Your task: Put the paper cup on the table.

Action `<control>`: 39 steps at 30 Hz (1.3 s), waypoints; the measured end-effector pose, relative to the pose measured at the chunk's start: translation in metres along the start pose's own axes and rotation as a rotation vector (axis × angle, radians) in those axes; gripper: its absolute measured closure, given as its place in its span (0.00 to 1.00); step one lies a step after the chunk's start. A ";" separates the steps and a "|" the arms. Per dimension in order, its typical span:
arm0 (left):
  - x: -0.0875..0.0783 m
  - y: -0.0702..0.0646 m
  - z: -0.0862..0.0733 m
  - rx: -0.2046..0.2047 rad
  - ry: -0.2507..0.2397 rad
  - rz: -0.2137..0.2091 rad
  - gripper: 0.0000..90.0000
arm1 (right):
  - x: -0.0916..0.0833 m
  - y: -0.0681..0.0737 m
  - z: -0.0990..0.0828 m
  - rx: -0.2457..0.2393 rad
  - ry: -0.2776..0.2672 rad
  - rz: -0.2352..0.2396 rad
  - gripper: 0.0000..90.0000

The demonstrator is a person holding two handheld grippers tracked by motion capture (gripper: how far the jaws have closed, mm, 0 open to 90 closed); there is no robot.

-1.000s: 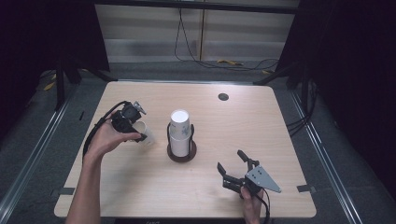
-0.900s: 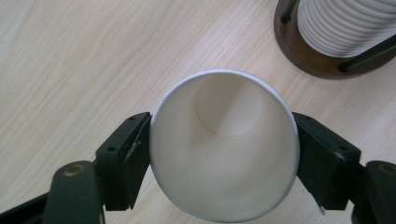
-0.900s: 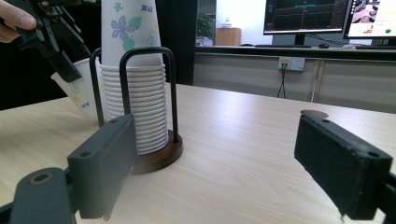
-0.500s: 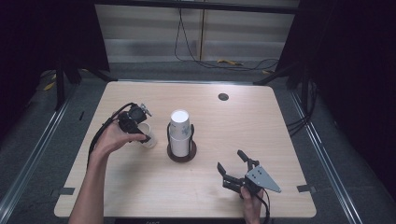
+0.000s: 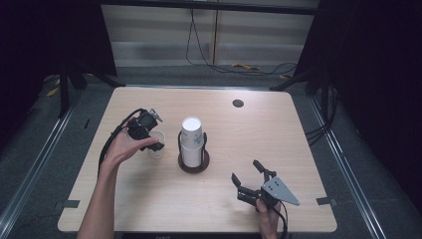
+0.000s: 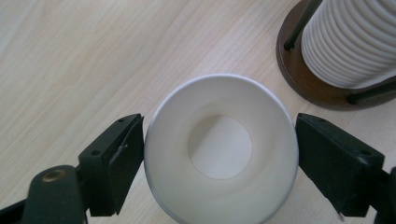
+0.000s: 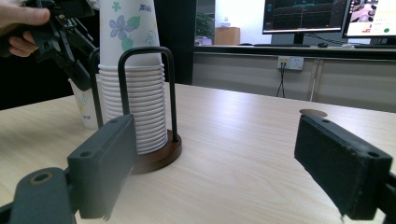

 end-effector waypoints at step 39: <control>-0.025 -0.030 -0.010 -0.125 -0.533 0.079 0.24 | 0.000 0.000 0.000 -0.002 0.002 -0.011 0.14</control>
Point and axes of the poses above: each handheld gripper's, and its own axes: x roughly forward along the jaws, z roughly out of its top, y roughly to its left, the point moved 6 cm from there along x, roughly forward along the jaws
